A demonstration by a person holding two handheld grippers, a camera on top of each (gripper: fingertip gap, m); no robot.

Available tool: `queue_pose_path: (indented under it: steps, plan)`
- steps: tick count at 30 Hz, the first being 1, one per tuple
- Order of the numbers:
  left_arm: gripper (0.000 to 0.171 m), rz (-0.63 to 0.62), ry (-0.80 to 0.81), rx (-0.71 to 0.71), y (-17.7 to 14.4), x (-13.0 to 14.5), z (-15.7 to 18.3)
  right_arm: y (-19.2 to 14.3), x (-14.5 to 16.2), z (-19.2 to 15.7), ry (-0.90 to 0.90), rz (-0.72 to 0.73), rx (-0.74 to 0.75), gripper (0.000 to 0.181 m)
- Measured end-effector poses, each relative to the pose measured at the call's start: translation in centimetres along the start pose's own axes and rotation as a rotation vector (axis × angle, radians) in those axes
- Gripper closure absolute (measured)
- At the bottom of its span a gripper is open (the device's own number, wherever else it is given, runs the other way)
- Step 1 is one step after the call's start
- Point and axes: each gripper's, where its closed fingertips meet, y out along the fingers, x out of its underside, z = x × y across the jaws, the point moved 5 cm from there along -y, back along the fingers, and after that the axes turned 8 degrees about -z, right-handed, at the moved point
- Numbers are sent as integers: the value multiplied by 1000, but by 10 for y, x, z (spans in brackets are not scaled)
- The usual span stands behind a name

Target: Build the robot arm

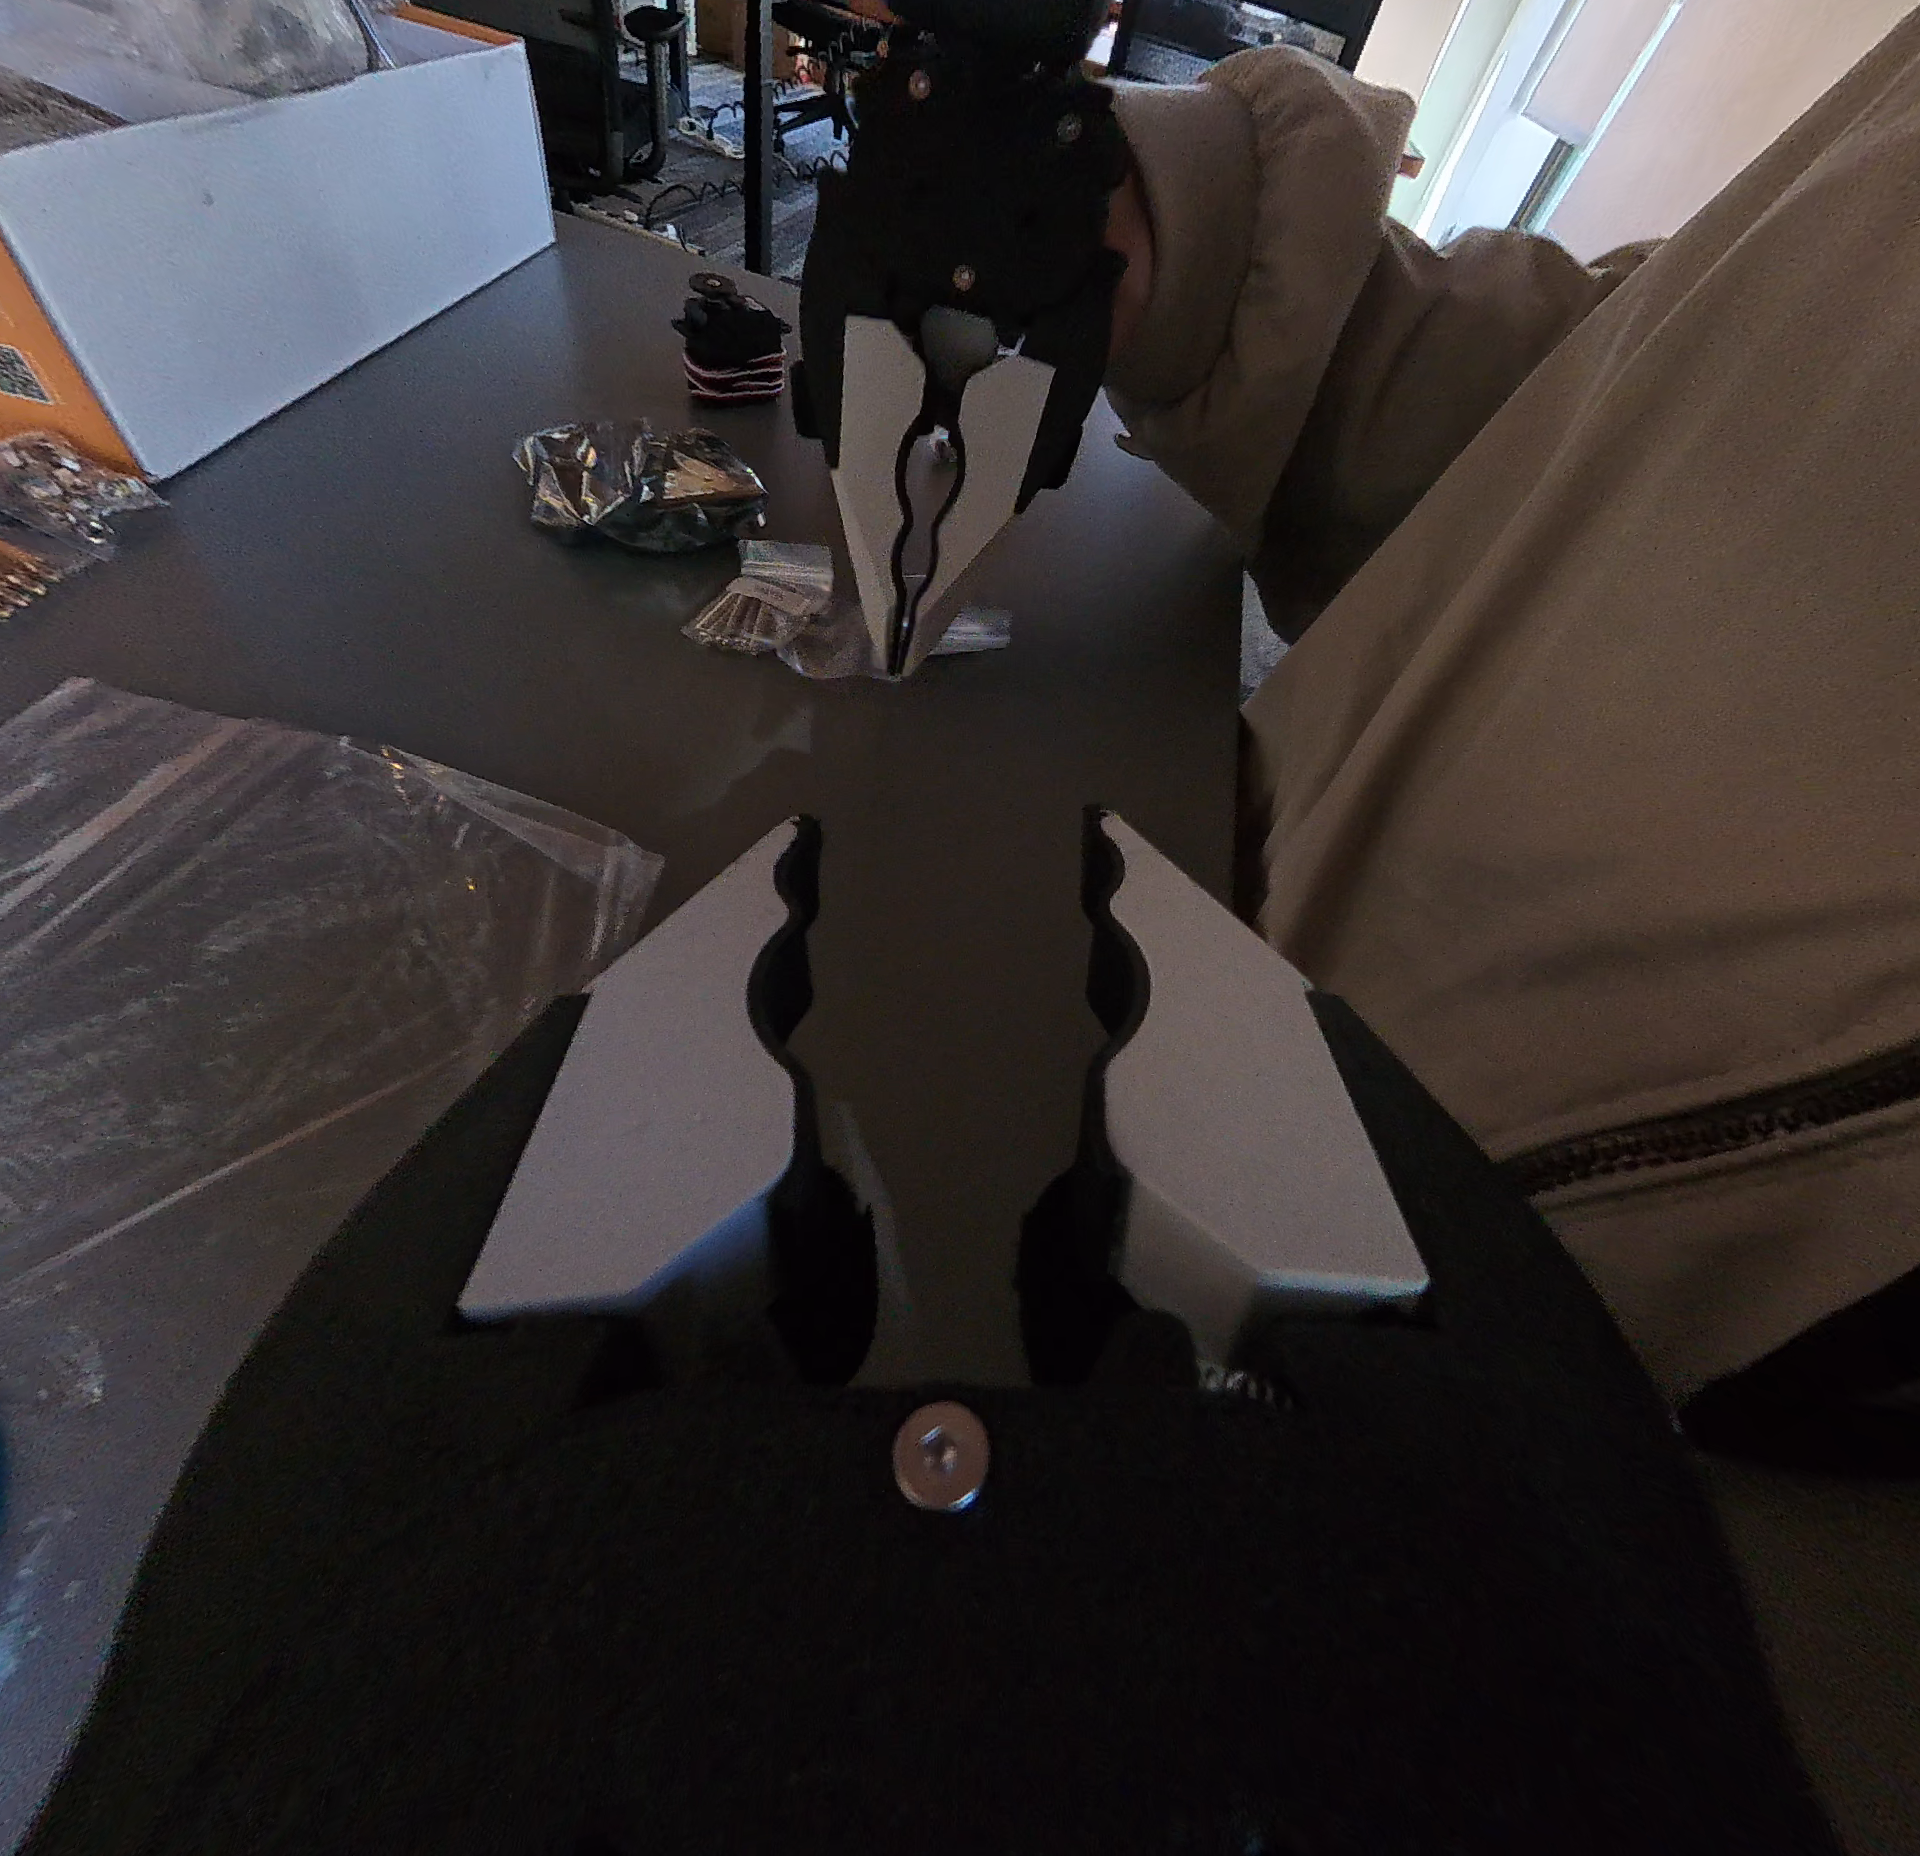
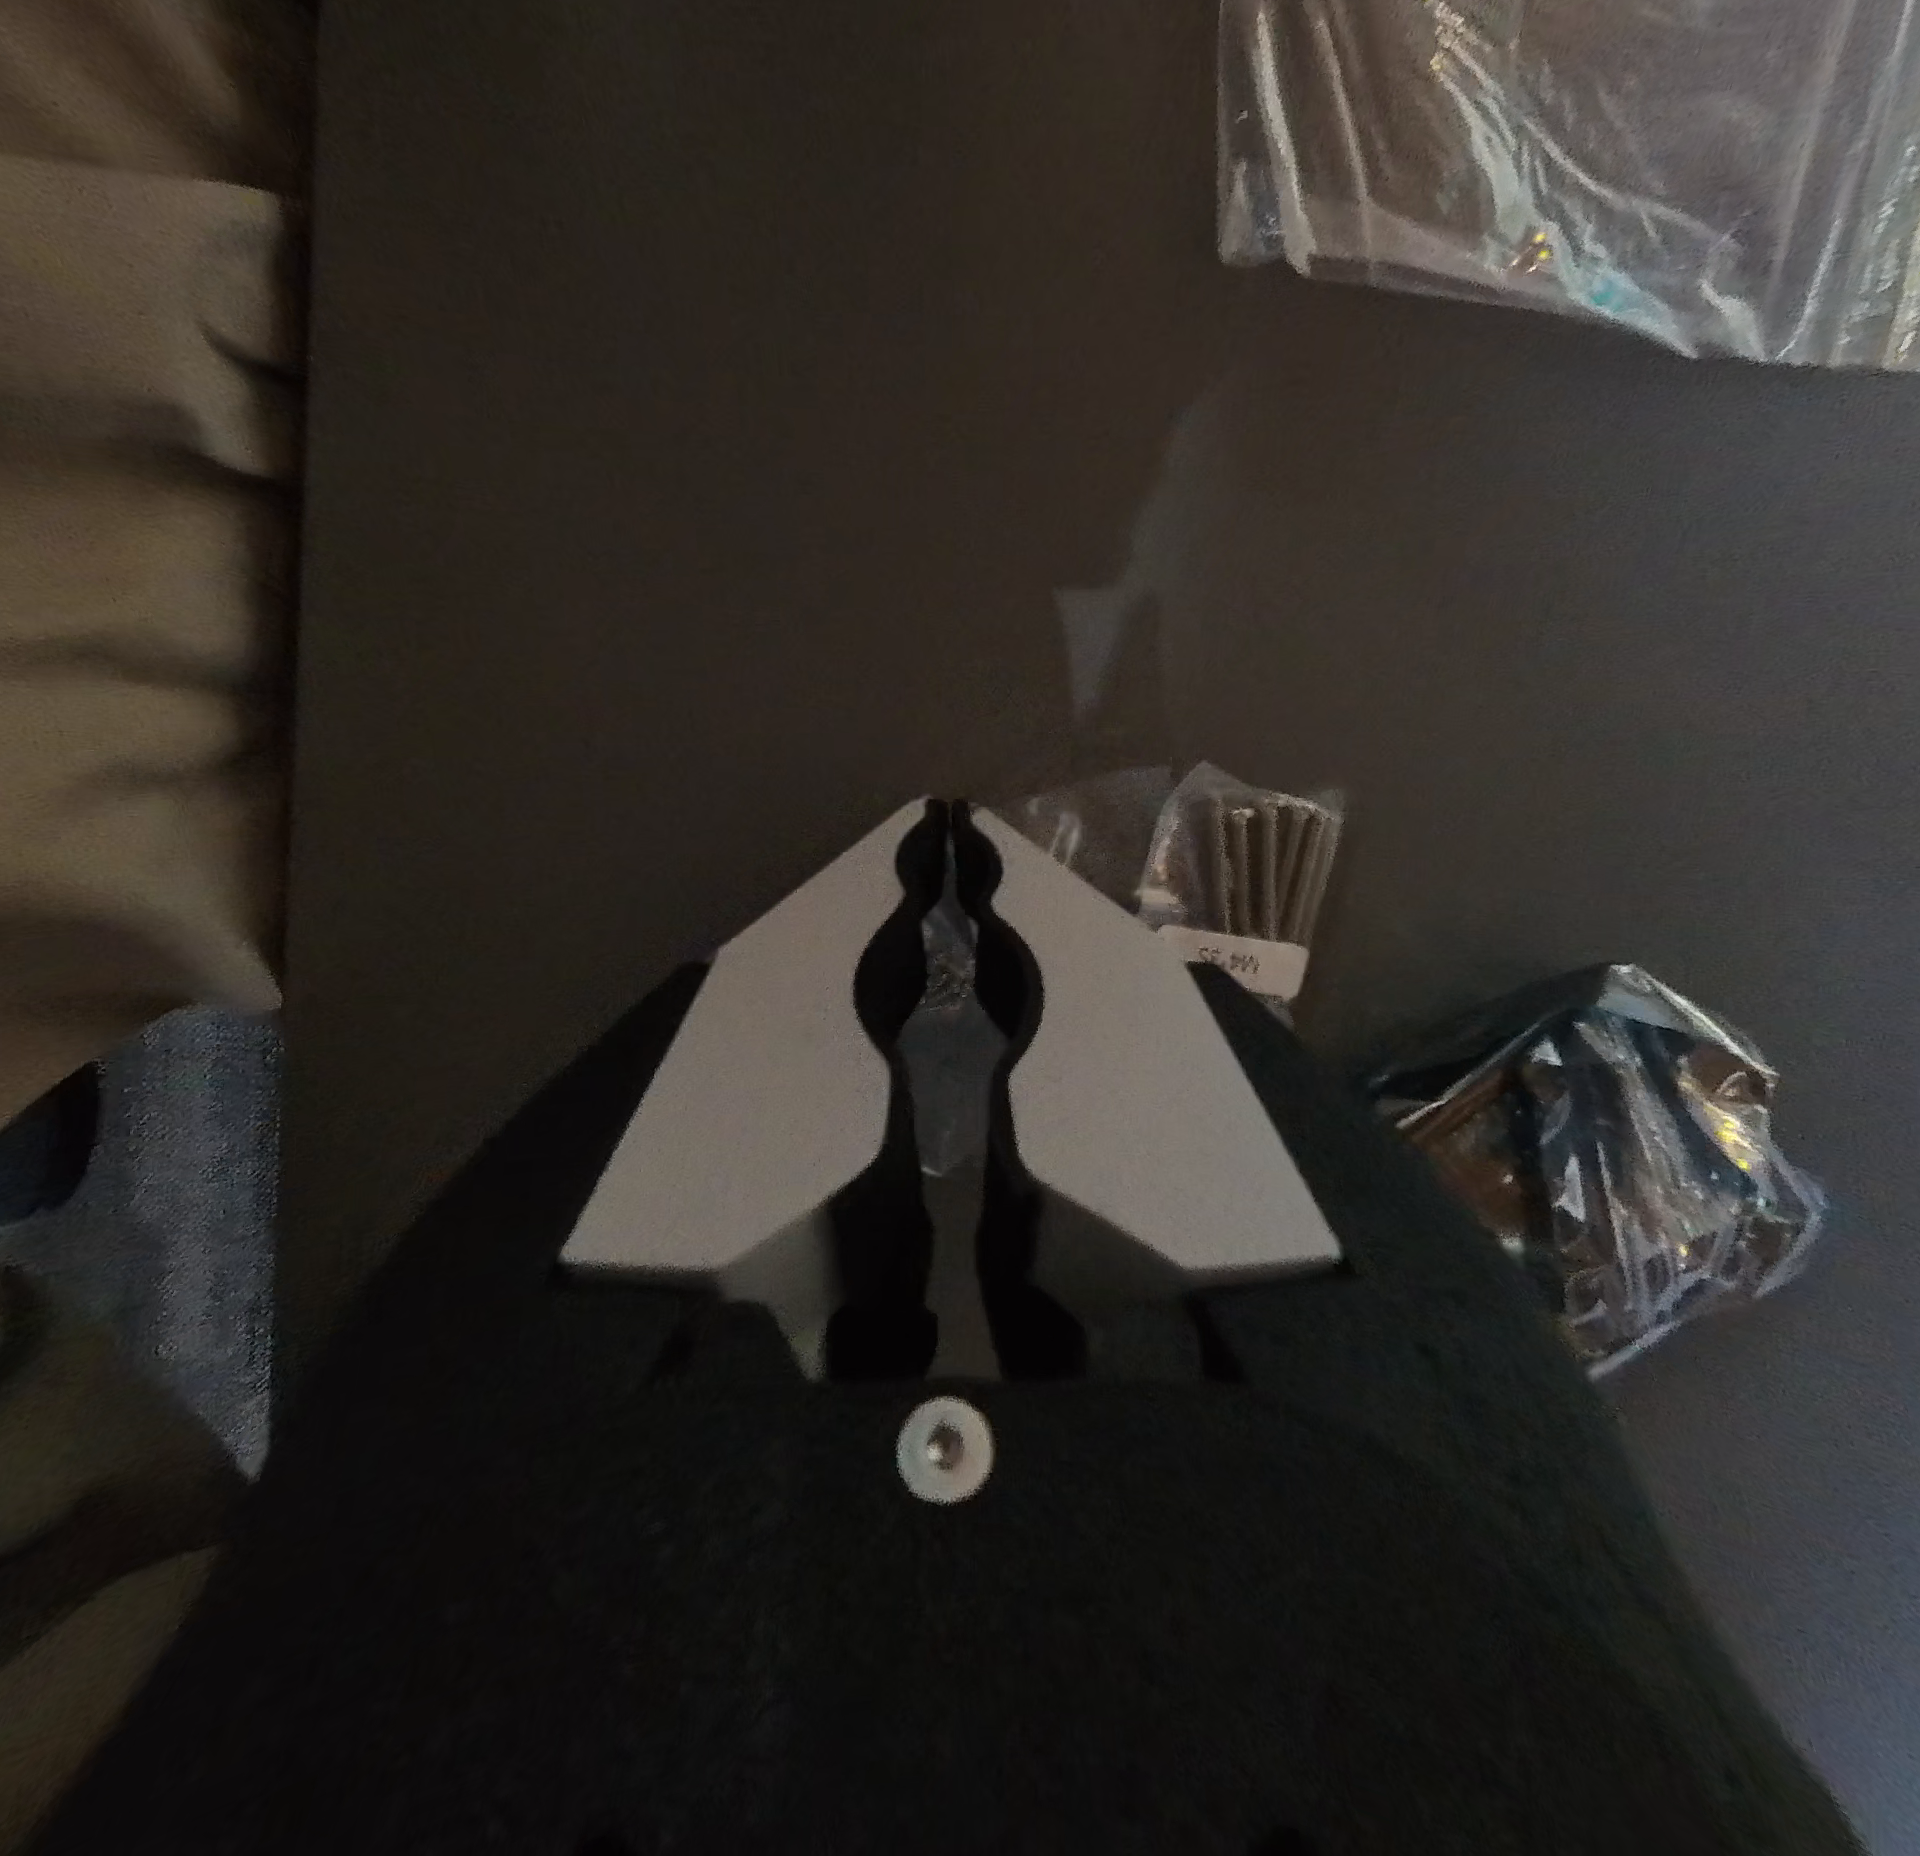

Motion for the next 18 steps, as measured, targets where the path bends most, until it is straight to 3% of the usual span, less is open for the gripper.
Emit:
queue_pose_path:
  steps: [5,11,18]
  plan:
    - [121,-22,69,-28,1,1,-8,-17,-28,-3,47,140,-30,181]
    - [122,93,118,-30,-13,-9,-19,-48,-77,-5,101,434,-150,181]
    - [122,148,131,-24,-21,-15,-22,-64,-104,12,237,653,-311,181]
